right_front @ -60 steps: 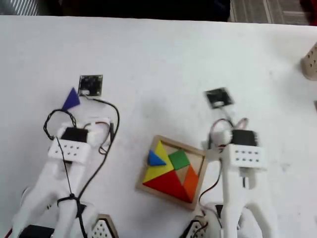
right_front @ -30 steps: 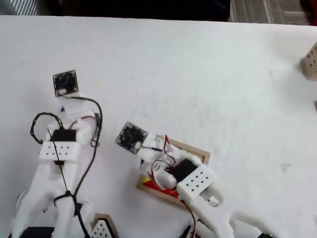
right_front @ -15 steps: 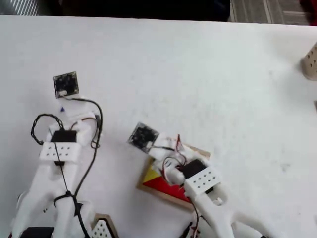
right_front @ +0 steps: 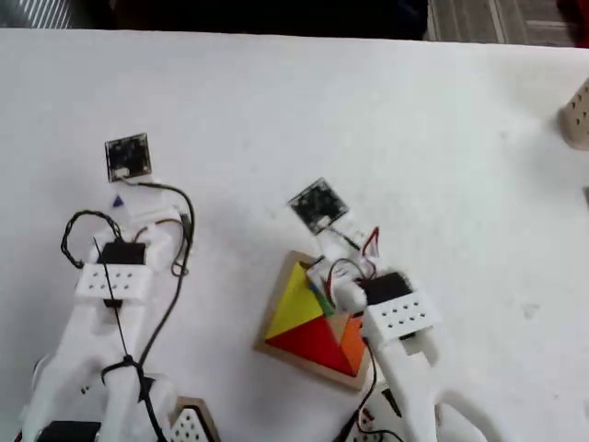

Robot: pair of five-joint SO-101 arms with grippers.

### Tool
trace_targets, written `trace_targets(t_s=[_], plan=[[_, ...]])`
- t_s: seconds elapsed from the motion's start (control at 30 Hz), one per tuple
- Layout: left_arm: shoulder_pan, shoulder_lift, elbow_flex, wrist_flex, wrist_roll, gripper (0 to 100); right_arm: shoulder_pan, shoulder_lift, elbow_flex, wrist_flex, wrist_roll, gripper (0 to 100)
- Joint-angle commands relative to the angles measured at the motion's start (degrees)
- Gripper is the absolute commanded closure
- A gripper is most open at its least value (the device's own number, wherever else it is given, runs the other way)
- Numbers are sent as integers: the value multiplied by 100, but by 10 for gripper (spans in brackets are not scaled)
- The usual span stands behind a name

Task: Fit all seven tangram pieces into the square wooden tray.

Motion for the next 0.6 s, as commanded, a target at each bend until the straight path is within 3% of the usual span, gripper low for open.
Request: trace_targets(t_s=[0.0, 0.27, 0.57], plan=[[57, -154, -35, -141, 18, 976, 321, -110, -325, 75, -105, 981], [40, -154, -35, -132, 18, 976, 541, -84, 88, 295, -53, 981], [40, -154, -35, -132, 18, 976, -259, -66, 193, 725, 132, 981]])
